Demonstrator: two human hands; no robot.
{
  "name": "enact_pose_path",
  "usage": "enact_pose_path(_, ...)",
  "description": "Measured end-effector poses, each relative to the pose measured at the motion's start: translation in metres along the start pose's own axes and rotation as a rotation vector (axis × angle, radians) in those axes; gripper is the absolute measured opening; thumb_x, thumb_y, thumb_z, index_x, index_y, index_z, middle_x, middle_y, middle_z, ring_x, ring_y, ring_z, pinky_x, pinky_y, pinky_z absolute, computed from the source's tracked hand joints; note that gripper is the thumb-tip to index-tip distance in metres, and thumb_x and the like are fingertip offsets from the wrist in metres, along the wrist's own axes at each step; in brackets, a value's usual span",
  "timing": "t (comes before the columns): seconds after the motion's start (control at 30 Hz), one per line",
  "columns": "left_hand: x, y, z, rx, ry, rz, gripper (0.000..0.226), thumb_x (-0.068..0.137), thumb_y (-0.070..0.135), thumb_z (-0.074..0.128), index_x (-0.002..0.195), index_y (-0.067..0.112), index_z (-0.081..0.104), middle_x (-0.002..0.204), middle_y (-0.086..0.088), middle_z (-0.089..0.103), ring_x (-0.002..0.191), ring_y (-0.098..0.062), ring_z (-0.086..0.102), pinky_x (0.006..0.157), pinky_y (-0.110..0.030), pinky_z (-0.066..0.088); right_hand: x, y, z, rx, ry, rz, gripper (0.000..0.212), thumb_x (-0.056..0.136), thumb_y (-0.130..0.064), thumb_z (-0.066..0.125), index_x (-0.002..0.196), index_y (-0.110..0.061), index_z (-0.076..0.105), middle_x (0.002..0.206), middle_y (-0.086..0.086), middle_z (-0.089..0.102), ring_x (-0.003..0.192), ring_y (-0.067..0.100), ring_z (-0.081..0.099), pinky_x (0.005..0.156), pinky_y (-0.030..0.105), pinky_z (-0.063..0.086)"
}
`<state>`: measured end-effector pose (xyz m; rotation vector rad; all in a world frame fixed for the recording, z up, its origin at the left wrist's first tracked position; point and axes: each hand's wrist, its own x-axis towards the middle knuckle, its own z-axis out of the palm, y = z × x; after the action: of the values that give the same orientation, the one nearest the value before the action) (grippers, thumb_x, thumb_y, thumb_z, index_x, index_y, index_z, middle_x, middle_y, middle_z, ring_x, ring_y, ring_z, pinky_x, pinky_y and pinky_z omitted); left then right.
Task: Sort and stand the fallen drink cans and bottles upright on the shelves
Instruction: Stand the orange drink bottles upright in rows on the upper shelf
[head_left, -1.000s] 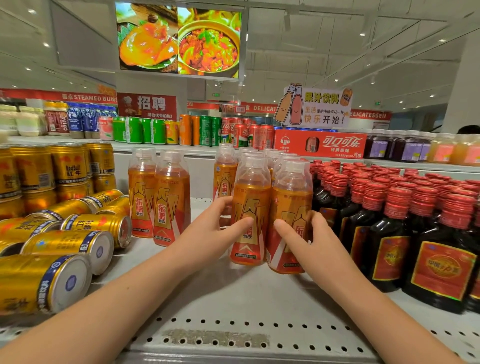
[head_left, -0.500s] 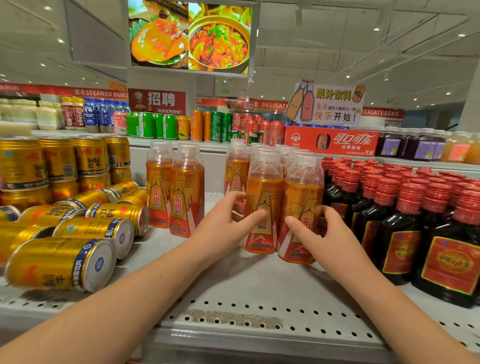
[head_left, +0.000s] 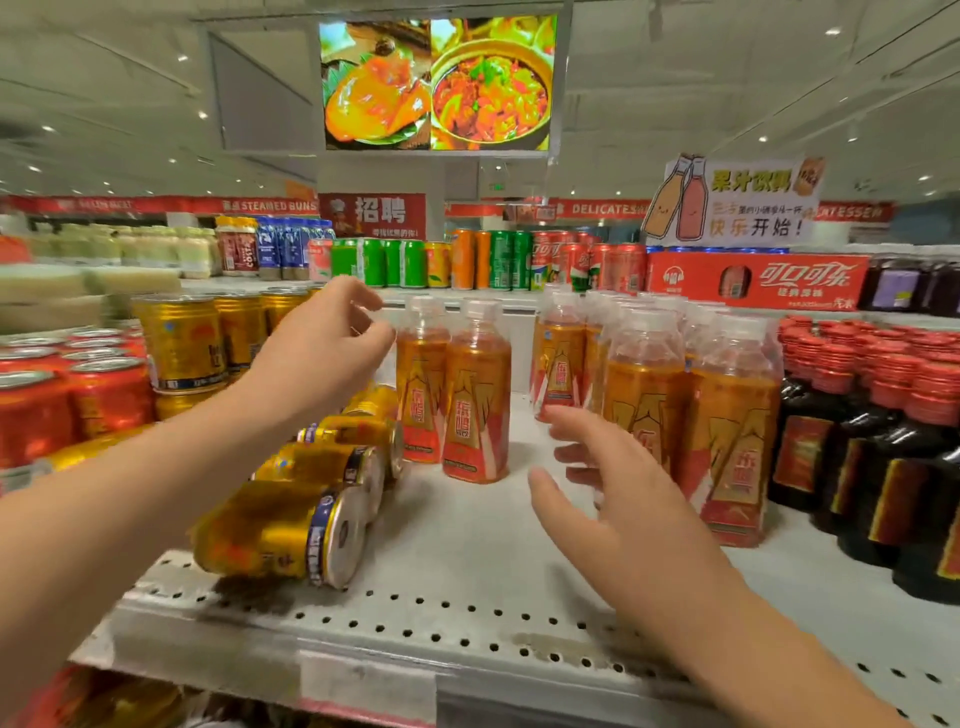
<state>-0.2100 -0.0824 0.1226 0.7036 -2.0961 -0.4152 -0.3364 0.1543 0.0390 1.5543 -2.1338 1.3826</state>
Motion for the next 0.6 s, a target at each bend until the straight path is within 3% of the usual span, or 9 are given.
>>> enact_pose_path(0.07,0.019,-0.017,0.001,0.067,-0.138,-0.068,0.046,0.095,0.039,0.061,0.136,0.02,0.05,0.117,-0.001,0.066,0.089,-0.015,0.066,0.062,-0.027,0.049,0.026,-0.003,0.019,-0.004,-0.075,0.086,0.062,0.086,-0.064,0.05,0.143,-0.043,0.037,0.126,-0.026,0.046,0.115,-0.003,0.051,0.098,0.027,0.047)
enact_pose_path(0.17,0.042,-0.035,0.015,0.093,-0.339,-0.094,0.072,0.094,0.046,0.064,0.153,0.018,0.036,0.14,-0.008,0.058,0.11,-0.022,0.063,0.088,-0.035,0.055,0.059,-0.004,0.045,-0.031,-0.119,0.183,0.048,0.087,-0.061,0.06,0.121,-0.065,0.026,0.111,-0.027,0.041,0.094,-0.007,0.053,0.079,0.019,0.044)
enact_pose_path(0.2,0.047,-0.038,0.021,0.096,-0.384,-0.078,0.075,0.094,0.047,0.065,0.155,0.018,0.033,0.141,-0.008,0.058,0.111,-0.022,0.063,0.089,-0.035,0.054,0.068,-0.003,0.053,-0.036,-0.116,0.219,0.051,0.085,-0.064,0.061,0.12,-0.064,0.025,0.109,-0.027,0.039,0.088,-0.009,0.05,0.075,0.018,0.04)
enact_pose_path(0.27,0.057,-0.041,0.032,0.075,-0.461,-0.041,0.066,0.093,0.047,0.067,0.148,0.021,0.041,0.127,-0.001,0.066,0.102,-0.016,0.067,0.078,-0.025,0.054,0.081,0.0,0.067,-0.021,-0.081,0.285,0.069,0.077,-0.073,0.064,0.13,-0.055,0.025,0.102,-0.028,0.037,0.079,-0.011,0.044,0.068,0.016,0.036)
enact_pose_path(0.33,0.064,-0.04,0.039,-0.023,-0.515,-0.034,0.036,0.092,0.04,0.07,0.122,0.026,0.055,0.099,0.006,0.069,0.083,-0.006,0.068,0.059,-0.017,0.055,0.093,0.001,0.076,0.025,-0.052,0.334,0.071,0.074,-0.072,0.069,0.127,-0.051,0.026,0.089,-0.037,0.034,0.068,-0.019,0.041,0.054,0.007,0.032)
enact_pose_path(0.37,0.066,-0.039,0.042,-0.076,-0.54,-0.033,0.024,0.092,0.035,0.072,0.11,0.03,0.056,0.092,0.005,0.069,0.08,-0.006,0.068,0.058,-0.018,0.057,0.098,0.001,0.078,0.059,-0.048,0.354,0.068,0.076,-0.068,0.072,0.122,-0.048,0.026,0.089,-0.039,0.035,0.067,-0.02,0.044,0.05,0.006,0.034)
enact_pose_path(0.47,0.075,-0.038,0.045,-0.153,-0.608,-0.005,0.025,0.089,0.03,0.076,0.099,0.034,0.054,0.096,0.0,0.071,0.087,-0.012,0.071,0.075,-0.03,0.063,0.105,0.007,0.077,0.117,-0.006,0.387,0.055,0.082,-0.056,0.074,0.119,-0.043,0.034,0.099,-0.031,0.052,0.079,-0.009,0.056,0.061,0.016,0.049)
enact_pose_path(0.6,0.079,-0.035,0.05,-0.209,-0.698,0.01,0.048,0.087,0.03,0.08,0.124,0.027,0.05,0.11,-0.003,0.071,0.099,-0.019,0.072,0.086,-0.039,0.063,0.086,0.01,0.068,0.048,0.027,0.379,0.053,0.084,-0.058,0.07,0.128,-0.044,0.044,0.104,-0.03,0.056,0.094,-0.001,0.063,0.076,0.03,0.06)
